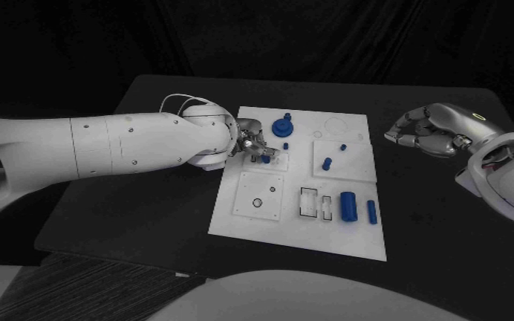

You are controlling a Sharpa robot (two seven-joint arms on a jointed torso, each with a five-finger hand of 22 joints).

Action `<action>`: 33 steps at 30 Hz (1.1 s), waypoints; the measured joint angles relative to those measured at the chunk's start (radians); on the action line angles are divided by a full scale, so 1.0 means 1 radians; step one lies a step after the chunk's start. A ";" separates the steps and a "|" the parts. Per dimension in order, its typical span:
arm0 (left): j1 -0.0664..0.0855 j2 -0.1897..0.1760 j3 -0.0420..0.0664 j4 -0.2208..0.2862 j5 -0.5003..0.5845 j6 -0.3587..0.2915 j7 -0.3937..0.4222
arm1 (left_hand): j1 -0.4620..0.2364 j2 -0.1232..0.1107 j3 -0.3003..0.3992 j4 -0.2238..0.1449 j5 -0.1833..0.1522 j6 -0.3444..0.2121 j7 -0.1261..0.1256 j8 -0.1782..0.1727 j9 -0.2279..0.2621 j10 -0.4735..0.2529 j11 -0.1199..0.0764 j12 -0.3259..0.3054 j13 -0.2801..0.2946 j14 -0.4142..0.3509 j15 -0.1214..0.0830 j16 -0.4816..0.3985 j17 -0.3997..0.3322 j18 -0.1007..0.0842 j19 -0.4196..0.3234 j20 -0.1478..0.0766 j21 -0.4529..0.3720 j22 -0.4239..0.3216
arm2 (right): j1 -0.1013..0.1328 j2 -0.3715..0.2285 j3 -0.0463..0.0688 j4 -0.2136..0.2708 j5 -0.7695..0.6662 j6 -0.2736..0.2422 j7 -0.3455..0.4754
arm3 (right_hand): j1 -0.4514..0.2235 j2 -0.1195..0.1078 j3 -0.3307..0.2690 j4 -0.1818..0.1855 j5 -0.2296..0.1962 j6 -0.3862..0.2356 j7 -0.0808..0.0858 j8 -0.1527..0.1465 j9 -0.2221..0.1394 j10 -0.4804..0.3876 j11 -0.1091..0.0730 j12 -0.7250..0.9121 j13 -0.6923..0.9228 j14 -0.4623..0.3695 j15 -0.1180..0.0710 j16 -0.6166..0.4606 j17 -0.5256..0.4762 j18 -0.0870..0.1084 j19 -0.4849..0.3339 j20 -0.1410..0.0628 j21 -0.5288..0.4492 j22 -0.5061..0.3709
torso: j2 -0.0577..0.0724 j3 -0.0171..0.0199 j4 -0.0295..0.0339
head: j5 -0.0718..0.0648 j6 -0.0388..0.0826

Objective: Assemble the parts on the task board

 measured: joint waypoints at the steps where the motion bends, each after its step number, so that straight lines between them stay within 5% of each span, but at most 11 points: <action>1: -0.001 0.000 0.000 -0.002 0.000 0.000 0.004 | 0.015 -0.001 0.004 -0.004 0.028 0.000 0.000 0.001 0.003 0.000 0.000 0.000 0.000 0.000 0.000 0.000 0.000 0.000 0.000 0.000 0.000 0.000 | 0.000 0.000 0.000 0.000 0.000 0.000 0.000 | 0.000 0.000 0.000 0.000 0.000 0.000 0.000 0.000 0.000 0.000 0.000 0.000 0.000 0.000 0.000 0.000 0.000 0.000 0.000 0.000 0.000 0.000 | -0.001 -0.0003 -0.0008 | 0.001 0.000; 5: -0.001 -0.001 -0.001 -0.007 0.000 0.002 0.018 | 0.063 -0.005 0.022 -0.011 0.105 -0.018 0.000 0.002 0.009 0.000 0.000 0.000 0.000 0.000 0.000 0.000 0.000 0.000 0.000 0.000 -0.004 0.000 | 0.000 0.003 0.000 -0.003 0.000 0.000 0.000 | -0.003 -0.003 0.000 0.000 0.000 0.000 0.000 0.000 0.000 0.000 0.000 0.000 0.000 0.000 0.000 0.000 0.000 0.000 0.000 0.000 0.000 0.000 | -0.002 -0.0003 -0.0016 | 0.002 0.000; 10: -0.001 0.000 -0.001 -0.012 0.000 0.010 0.032 | 0.076 -0.006 0.033 -0.011 0.127 -0.021 0.000 0.002 0.011 0.000 0.000 0.000 0.000 0.000 0.000 0.000 0.000 0.000 0.000 0.000 -0.004 0.000 | -0.001 0.008 0.000 -0.004 0.000 0.000 0.000 | -0.003 -0.003 0.000 0.000 0.000 0.000 0.000 0.000 0.000 0.000 0.000 0.000 -0.001 -0.003 -0.003 0.000 0.000 0.000 0.000 0.000 0.000 0.000 | -0.003 -0.0003 -0.0012 | 0.000 0.000; 22: -0.001 0.000 -0.001 -0.017 -0.001 0.021 0.051 | 0.145 -0.039 0.119 -0.030 0.250 -0.028 0.004 0.007 0.019 -0.003 -0.003 0.000 0.000 -0.002 -0.002 0.000 0.000 0.000 0.000 0.000 -0.012 0.000 | -0.003 0.012 0.000 -0.006 0.000 0.001 0.000 | -0.004 -0.004 0.000 0.000 0.000 0.000 0.000 0.000 0.000 0.000 0.000 0.000 -0.003 -0.003 -0.003 0.000 0.000 0.000 0.000 0.000 0.000 0.000 | -0.004 0.0013 -0.0005 | 0.000 0.000; 33: -0.001 -0.004 -0.001 -0.005 -0.001 0.017 0.059 | 0.173 -0.069 0.236 -0.059 0.245 -0.024 0.004 0.013 0.028 0.000 -0.007 0.000 0.000 -0.004 -0.004 0.000 0.001 0.000 0.004 -0.004 -0.015 0.000 | -0.003 0.011 0.000 -0.006 0.000 0.001 0.000 | -0.004 -0.004 0.000 0.000 0.004 0.000 0.000 0.000 -0.001 0.000 0.000 0.000 -0.004 -0.004 -0.001 0.000 0.000 0.000 0.000 0.000 0.000 0.000 | -0.004 0.0035 0.0006 | -0.001 0.000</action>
